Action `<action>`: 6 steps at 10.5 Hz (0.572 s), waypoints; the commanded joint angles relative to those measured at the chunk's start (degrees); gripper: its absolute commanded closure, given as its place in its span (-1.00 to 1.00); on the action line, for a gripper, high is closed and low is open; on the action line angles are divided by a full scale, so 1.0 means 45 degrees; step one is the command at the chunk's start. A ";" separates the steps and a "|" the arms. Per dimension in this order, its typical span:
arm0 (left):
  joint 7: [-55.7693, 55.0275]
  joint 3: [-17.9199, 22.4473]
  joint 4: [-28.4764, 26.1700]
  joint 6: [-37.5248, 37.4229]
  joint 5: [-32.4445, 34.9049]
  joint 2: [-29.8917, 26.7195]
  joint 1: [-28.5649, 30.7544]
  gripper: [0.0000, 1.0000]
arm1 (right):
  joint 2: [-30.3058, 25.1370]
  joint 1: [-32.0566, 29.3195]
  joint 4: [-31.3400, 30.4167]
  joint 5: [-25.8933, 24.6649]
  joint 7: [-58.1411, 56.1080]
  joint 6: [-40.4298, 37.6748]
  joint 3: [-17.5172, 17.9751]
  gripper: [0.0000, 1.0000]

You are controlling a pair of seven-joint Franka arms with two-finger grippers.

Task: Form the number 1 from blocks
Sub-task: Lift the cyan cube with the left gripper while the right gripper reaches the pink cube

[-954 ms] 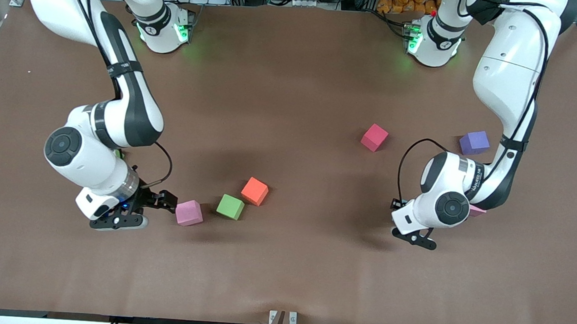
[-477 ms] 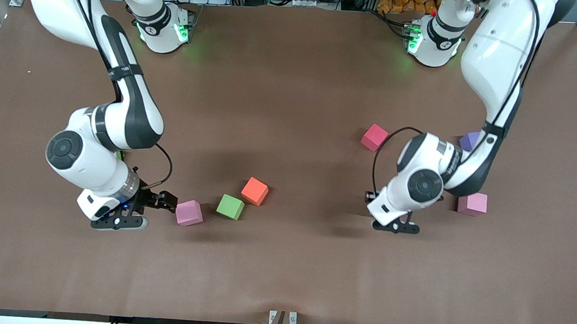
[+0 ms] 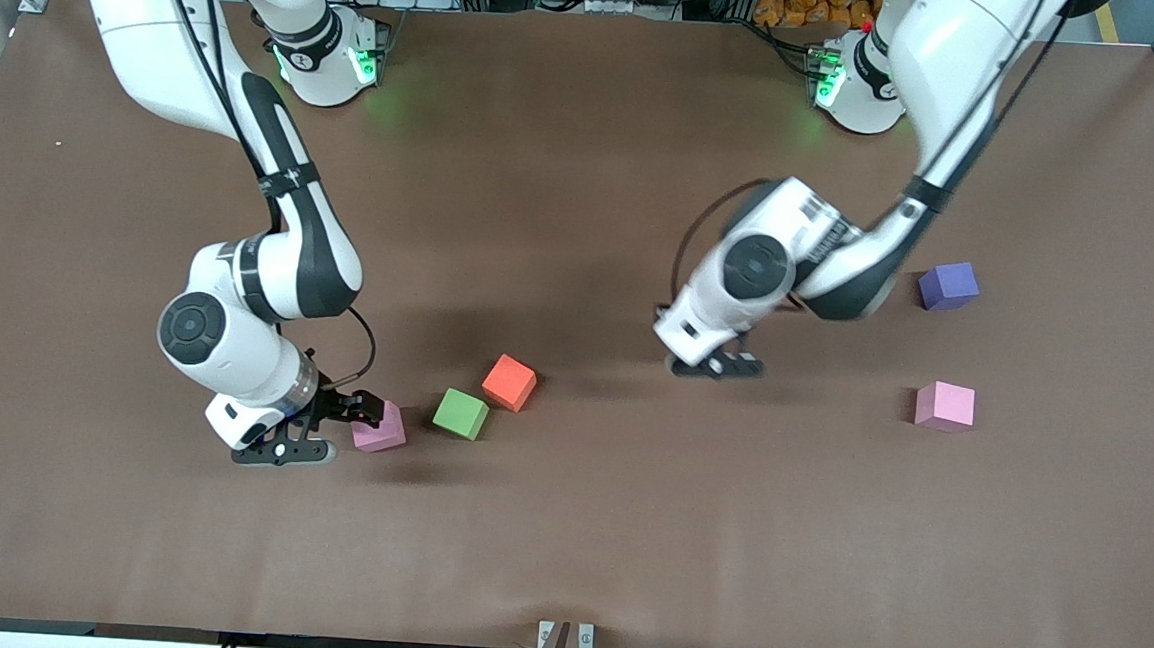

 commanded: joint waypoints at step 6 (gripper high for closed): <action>-0.6619 -0.0920 -0.1666 0.1075 0.0255 -0.0287 -0.3305 1.00 | 0.0985 0.0734 0.0373 0.0121 0.0013 0.1177 -0.0522 -1.00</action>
